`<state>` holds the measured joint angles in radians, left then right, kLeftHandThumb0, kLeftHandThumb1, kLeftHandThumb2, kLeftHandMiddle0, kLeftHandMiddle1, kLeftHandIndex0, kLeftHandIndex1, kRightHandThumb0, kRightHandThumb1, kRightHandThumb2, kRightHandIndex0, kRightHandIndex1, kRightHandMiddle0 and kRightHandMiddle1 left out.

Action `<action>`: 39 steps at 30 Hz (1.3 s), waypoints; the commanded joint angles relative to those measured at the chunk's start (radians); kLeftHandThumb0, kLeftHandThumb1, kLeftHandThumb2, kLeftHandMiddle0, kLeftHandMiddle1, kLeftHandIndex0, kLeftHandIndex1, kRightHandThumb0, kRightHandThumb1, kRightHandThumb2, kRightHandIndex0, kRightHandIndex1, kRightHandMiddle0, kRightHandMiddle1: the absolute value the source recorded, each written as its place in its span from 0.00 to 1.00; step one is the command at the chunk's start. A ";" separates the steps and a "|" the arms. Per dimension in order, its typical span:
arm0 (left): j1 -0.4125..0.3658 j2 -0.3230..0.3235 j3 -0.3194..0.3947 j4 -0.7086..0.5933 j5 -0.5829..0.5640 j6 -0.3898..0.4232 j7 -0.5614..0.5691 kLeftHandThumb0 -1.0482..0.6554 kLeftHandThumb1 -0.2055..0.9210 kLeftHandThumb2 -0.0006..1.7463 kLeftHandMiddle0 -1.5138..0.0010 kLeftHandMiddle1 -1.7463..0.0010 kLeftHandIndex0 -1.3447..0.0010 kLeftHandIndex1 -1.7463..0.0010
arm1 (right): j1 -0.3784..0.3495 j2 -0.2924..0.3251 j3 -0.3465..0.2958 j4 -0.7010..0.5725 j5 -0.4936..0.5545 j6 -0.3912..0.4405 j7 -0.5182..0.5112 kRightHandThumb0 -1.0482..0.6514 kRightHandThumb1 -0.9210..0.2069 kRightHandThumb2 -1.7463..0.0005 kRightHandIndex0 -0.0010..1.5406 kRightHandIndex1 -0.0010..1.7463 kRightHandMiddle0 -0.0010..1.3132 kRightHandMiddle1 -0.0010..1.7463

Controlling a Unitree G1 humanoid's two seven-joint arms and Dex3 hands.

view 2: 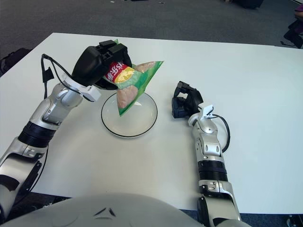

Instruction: Put the snack into the plate.

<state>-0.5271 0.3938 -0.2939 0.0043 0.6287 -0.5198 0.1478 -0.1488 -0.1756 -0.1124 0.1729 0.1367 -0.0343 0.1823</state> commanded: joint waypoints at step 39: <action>0.030 -0.108 -0.104 0.032 0.169 -0.013 -0.114 0.61 0.13 0.99 0.40 0.03 0.51 0.00 | 0.116 0.029 0.024 -0.025 -0.009 0.096 -0.028 0.28 0.70 0.11 0.86 1.00 0.59 1.00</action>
<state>-0.5011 0.2770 -0.3891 0.0499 0.7487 -0.5479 0.0146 -0.1228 -0.1683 -0.0995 0.1067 0.1344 0.0161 0.1588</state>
